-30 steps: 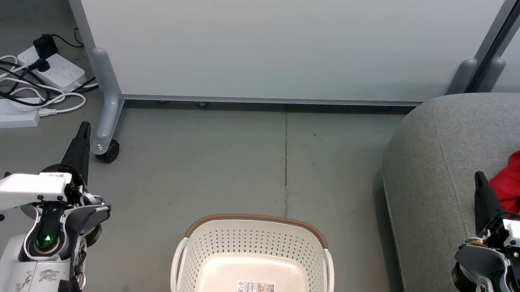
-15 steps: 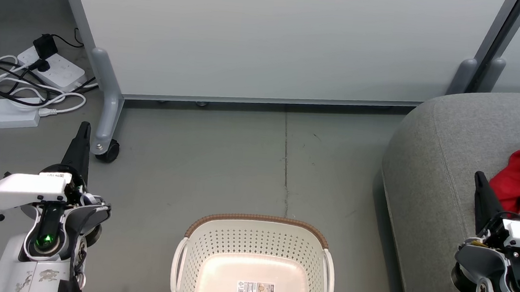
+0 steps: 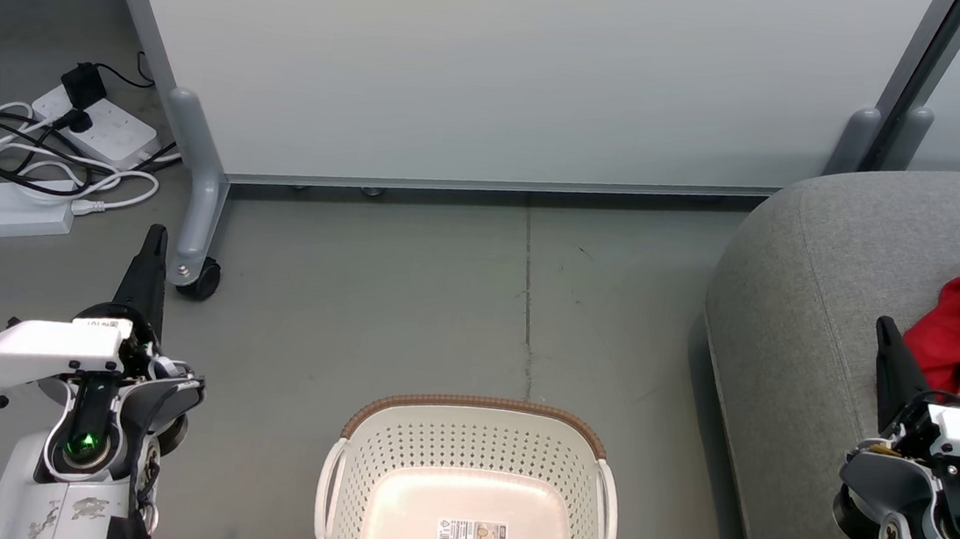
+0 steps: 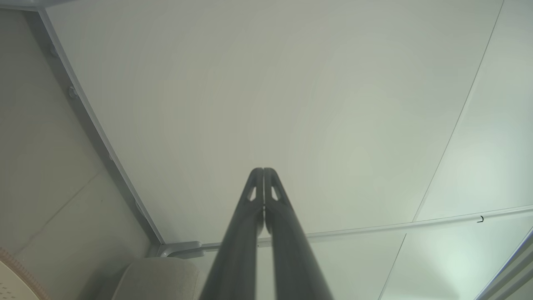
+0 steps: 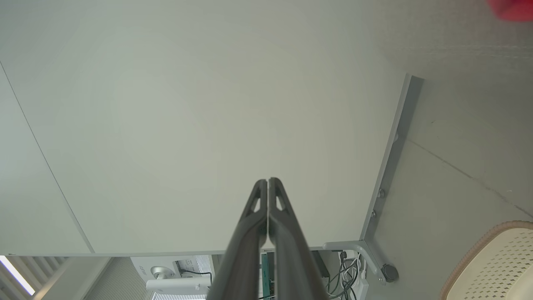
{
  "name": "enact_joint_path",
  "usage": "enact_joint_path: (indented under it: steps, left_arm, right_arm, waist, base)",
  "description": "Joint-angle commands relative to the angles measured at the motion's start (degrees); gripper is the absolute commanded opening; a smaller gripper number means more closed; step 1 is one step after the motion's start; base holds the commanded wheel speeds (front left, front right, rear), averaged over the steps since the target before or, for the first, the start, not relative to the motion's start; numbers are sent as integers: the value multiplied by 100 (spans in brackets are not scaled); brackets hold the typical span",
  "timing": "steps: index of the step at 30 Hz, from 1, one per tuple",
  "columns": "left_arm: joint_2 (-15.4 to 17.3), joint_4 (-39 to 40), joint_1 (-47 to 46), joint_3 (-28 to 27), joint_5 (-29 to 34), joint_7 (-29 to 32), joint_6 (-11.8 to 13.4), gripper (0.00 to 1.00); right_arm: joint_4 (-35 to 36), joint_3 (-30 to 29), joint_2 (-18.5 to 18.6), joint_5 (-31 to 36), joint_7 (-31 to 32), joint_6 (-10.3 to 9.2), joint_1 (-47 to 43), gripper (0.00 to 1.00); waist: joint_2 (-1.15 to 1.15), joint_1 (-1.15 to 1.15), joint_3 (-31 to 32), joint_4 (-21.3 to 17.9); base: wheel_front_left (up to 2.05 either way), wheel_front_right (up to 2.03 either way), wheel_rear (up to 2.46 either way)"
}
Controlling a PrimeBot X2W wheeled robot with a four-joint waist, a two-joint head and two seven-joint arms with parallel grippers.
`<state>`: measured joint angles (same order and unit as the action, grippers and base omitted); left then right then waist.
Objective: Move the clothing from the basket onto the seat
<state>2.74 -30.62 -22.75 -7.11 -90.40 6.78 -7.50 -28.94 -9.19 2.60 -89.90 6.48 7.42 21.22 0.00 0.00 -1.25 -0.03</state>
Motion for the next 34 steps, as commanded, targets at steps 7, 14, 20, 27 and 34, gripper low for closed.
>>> enact_joint_path:
  steps: [7, 14, 20, 27, 34]
  left_arm:
    - [11, -4, -62, -25, -37, 4, -22, 0]
    - [11, -4, -62, -25, -36, 5, -22, 0]
    - [11, -4, -62, -25, -36, 5, -22, 0]
    - [11, -3, -62, -25, -36, 5, -22, 0]
    - [11, -3, -62, -25, -36, 5, -22, 0]
  right_arm:
    - [-19, -26, 52, -29, 13, 12, 48, 0]
    - [-19, -26, 52, -29, 13, 12, 48, 0]
    - [-19, -26, 52, -29, 13, 12, 48, 0]
    - [-19, -26, 52, -29, 13, 12, 48, 0]
    - [-19, -26, 52, -29, 13, 12, 48, 0]
  waist:
    - [0, 0, 0, 0]
    - [0, 0, 0, 0]
    - [0, 0, 0, 0]
    - [0, 0, 0, 0]
    - [0, 0, 0, 0]
  base:
    - [0, 0, 0]
    - [0, 0, 0]
    - [0, 0, 0]
    - [0, 0, 0]
    - [0, 0, 0]
